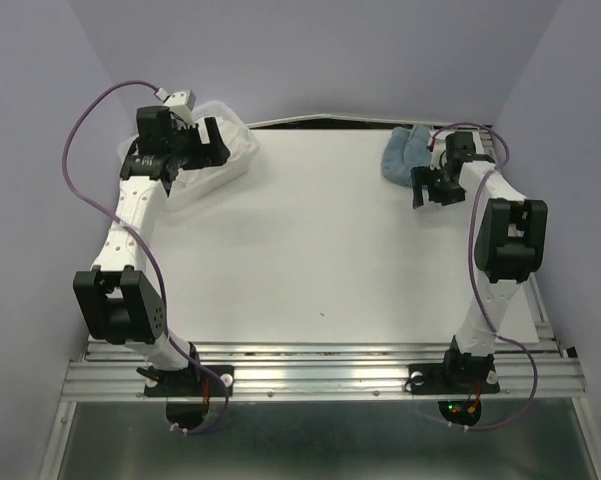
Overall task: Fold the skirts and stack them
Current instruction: Grab the skirt from the pile
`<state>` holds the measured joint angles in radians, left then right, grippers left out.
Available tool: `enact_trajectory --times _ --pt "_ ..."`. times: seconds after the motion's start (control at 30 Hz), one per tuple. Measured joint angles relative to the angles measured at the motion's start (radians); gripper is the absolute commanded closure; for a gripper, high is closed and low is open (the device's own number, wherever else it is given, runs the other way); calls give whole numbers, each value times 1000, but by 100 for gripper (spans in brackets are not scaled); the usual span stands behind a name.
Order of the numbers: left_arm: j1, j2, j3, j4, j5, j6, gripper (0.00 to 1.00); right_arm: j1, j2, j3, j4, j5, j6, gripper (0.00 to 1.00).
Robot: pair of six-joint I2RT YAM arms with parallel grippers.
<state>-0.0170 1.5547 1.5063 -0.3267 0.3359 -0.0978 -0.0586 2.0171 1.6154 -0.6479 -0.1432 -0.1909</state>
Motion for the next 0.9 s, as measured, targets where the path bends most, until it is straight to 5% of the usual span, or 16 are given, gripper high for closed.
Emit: enact_trajectory --times 0.23,0.57,0.9 --pt "23 12 15 -20 -44 5 2 -20 74 -16 20 16 47 6" --pt "48 231 150 -40 -154 53 2 -71 200 129 77 71 42 2" --pt "48 486 327 63 3 105 1 -71 97 37 62 3 47 0"
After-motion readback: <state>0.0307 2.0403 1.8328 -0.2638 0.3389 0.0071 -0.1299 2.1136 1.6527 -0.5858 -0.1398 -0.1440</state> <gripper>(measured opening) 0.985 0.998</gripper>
